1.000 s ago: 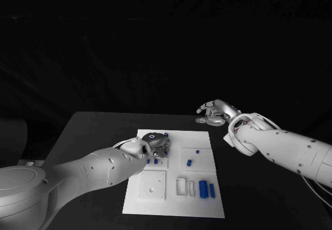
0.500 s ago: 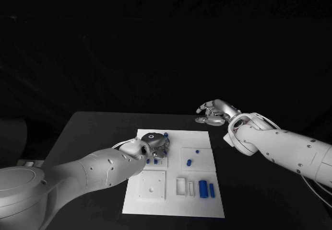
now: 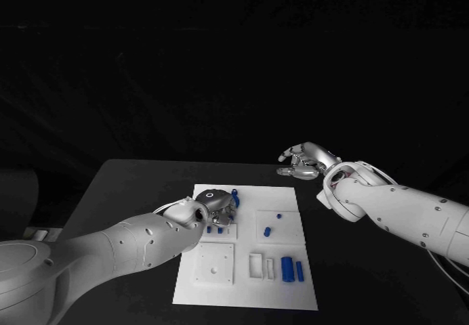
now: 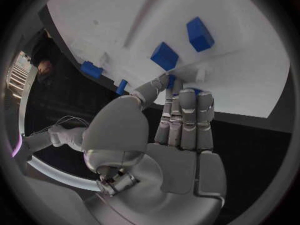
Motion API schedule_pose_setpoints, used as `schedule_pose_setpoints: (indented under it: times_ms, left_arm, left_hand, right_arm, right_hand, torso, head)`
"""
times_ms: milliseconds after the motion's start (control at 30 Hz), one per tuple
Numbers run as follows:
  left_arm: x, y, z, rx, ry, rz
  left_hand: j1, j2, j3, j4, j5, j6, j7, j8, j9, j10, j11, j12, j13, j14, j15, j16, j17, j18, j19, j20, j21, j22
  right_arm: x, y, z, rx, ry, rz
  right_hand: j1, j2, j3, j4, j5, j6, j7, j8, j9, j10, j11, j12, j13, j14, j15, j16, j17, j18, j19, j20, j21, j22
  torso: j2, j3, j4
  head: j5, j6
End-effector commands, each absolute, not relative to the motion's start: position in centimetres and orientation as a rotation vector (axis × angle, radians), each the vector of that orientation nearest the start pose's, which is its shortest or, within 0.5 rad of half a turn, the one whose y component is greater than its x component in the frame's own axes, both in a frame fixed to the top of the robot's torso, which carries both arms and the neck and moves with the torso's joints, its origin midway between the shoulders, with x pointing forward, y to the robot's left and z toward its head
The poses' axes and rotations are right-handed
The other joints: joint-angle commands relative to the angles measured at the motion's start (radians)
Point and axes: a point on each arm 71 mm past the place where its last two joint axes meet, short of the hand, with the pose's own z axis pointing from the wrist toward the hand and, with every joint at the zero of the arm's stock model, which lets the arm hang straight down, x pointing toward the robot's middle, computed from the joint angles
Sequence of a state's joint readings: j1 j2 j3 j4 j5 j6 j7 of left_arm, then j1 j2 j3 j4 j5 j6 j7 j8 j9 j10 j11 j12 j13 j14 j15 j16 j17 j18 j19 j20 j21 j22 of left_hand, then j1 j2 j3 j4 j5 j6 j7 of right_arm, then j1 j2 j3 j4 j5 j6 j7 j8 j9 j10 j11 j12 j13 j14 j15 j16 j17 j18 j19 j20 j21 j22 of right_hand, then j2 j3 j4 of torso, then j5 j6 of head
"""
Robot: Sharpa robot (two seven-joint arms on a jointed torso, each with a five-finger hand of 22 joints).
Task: Assemble the parts on the task board
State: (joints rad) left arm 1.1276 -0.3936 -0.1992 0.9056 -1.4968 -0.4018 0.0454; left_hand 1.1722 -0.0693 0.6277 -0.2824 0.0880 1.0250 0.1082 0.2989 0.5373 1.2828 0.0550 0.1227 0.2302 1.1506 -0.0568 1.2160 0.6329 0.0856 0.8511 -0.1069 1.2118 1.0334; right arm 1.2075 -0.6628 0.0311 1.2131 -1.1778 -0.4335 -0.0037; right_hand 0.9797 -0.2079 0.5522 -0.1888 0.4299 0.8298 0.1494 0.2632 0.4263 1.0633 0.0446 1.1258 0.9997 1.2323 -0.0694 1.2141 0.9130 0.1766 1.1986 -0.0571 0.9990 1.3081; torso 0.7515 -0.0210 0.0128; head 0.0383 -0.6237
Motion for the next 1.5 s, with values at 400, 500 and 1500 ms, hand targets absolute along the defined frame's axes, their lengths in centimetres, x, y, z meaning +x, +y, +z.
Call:
schedule_pose_setpoints:
  times_ms: [400,500,1500]
  left_arm:
    - [53.7,15.2,-26.8,0.255,1.659,-0.597]
    - [53.6,15.8,-26.5,0.244,1.665,-0.598]
    - [54.1,19.0,-26.9,0.214,1.716,-0.542]
  left_hand:
    - [-0.002,0.009,0.006,0.001,0.007,0.011,-0.002,-0.002,-0.001,0.009,-0.002,-0.004,-0.002,0.012,-0.002,0.002,-0.004,0.046,0.010,-0.044,0.001,0.000]
    - [-0.002,0.009,0.006,0.001,0.007,0.011,-0.002,-0.002,-0.002,0.009,-0.002,-0.004,-0.002,0.013,-0.002,0.002,-0.004,0.046,0.010,-0.044,0.001,0.000]
    - [-0.002,0.010,0.007,0.001,0.007,0.012,-0.002,-0.002,-0.003,0.012,-0.003,-0.007,-0.003,0.020,-0.003,0.002,-0.006,0.046,0.014,-0.046,0.001,0.000]
  right_arm:
    - [55.0,-20.7,-16.8,0.172,1.526,0.729]
    - [55.0,-20.8,-16.8,0.173,1.526,0.727]
    - [55.0,-20.9,-16.8,0.173,1.526,0.726]
  right_hand:
    - [-0.002,0.002,0.001,0.003,0.004,0.002,0.007,0.003,-0.001,-0.003,-0.003,0.004,-0.002,0.008,0.000,0.003,-0.001,0.085,0.001,-0.006,-0.005,0.009]
    - [-0.002,0.002,0.001,0.003,0.004,0.002,0.007,0.003,-0.001,-0.003,-0.003,0.004,-0.002,0.008,0.000,0.003,-0.001,0.085,0.001,-0.006,-0.005,0.009]
    - [-0.002,0.002,0.000,0.003,0.005,0.002,0.007,0.003,-0.001,-0.003,-0.003,0.005,-0.003,0.009,0.000,0.003,-0.002,0.085,0.002,-0.006,-0.005,0.009]
  torso:
    - [-0.001,-0.0009,0.0012]
    - [-0.001,-0.0011,0.0012]
    - [0.001,-0.0008,0.0001]
  head:
    - [0.006,0.004]
    - [0.006,0.005]
    - [0.010,-0.001]
